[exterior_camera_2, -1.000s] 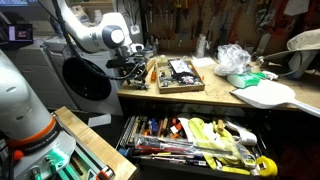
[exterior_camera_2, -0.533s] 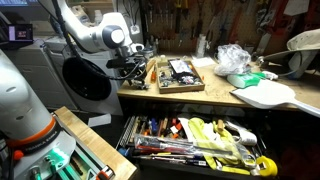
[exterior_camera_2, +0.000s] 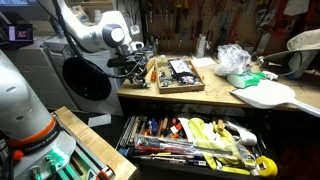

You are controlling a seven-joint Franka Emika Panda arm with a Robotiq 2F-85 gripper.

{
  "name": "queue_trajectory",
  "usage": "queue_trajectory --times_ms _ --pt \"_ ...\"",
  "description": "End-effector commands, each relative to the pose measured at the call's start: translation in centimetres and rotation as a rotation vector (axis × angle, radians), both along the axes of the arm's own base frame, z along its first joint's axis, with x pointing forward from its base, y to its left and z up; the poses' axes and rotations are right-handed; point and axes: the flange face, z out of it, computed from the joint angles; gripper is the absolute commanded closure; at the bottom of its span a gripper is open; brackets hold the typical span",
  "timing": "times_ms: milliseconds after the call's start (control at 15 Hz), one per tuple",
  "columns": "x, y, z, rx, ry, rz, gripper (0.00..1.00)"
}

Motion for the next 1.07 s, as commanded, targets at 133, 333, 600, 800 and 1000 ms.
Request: queue_trajectory --times_ms 133,333,600,800,1000 --pt "-0.3 0.1 0.3 -0.019 -0.04 0.037 0.63" --pt "-0.2 0.2 0.9 -0.032 -0.054 0.054 0.73" --pt "-0.3 -0.1 1.9 -0.044 -0.063 0.065 0.35" --pt "-0.4 -0.5 2.9 -0.01 -0.03 0.016 0.13" --pt "-0.5 -2.1 4.2 0.041 0.002 -0.099 0.0"
